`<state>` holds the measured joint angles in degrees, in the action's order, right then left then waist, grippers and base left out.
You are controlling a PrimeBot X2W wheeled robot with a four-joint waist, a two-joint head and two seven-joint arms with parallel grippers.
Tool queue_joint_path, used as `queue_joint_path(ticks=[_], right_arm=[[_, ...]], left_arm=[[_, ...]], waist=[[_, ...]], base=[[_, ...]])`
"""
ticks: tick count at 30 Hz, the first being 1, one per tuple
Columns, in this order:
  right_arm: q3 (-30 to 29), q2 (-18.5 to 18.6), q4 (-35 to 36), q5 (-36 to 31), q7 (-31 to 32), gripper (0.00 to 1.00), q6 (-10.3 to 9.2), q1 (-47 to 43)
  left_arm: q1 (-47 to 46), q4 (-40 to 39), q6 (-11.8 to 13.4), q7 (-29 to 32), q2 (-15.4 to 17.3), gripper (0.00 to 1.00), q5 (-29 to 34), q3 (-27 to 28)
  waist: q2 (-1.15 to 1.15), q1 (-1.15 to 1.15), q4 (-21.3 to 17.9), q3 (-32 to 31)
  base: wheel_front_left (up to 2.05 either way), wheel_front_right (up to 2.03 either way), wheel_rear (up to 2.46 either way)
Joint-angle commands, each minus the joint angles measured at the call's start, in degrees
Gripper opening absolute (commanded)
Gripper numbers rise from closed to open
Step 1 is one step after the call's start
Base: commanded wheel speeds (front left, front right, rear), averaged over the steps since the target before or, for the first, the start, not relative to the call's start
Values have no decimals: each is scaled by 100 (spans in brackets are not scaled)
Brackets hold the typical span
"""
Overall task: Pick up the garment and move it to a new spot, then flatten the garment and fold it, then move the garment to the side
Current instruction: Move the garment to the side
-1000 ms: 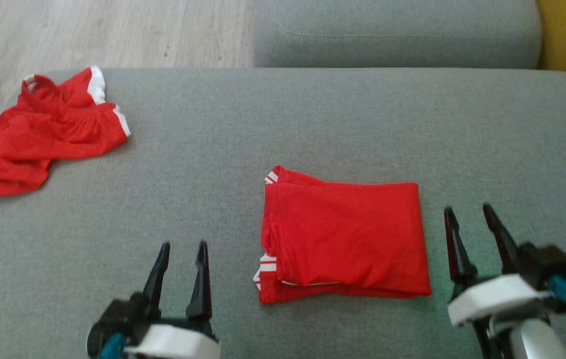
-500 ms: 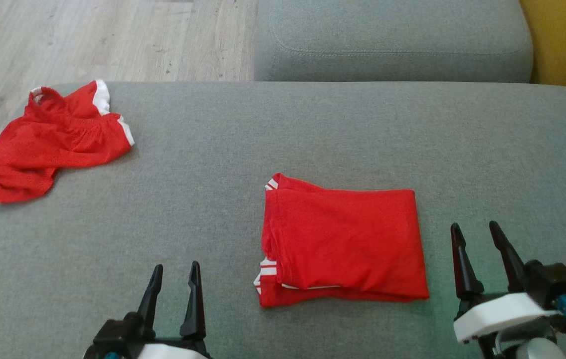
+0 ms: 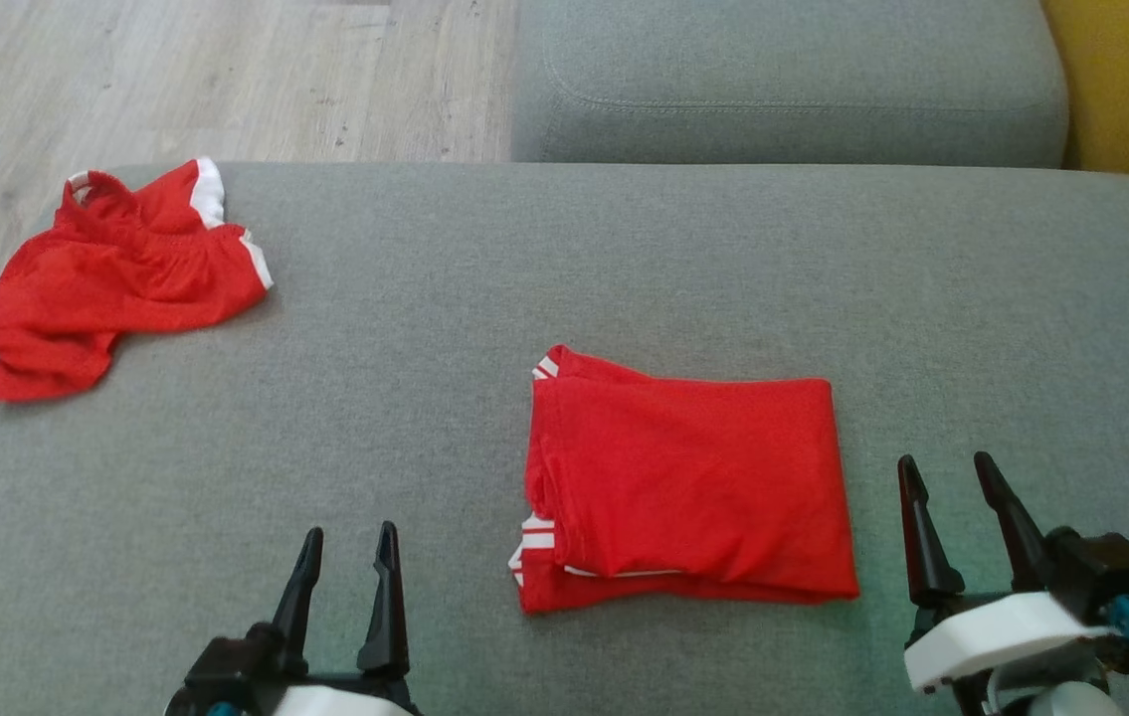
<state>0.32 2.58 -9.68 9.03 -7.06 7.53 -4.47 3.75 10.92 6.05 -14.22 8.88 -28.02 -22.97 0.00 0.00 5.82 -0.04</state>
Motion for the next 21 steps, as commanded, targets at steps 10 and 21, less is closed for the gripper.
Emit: queue_joint_path(ticks=[10,21], right_arm=[[121,30,-19,-188,502,100,-4,371],[-153,30,-637,-516,2359,100,-4,1299]], left_arm=[[-255,-188,26,-51,58,100,-14,120],[-426,-118,-47,-66,-75,100,-36,148]], waist=[[0,0,132,129],[0,0,621,500]], base=[[0,0,0],[0,0,0]])
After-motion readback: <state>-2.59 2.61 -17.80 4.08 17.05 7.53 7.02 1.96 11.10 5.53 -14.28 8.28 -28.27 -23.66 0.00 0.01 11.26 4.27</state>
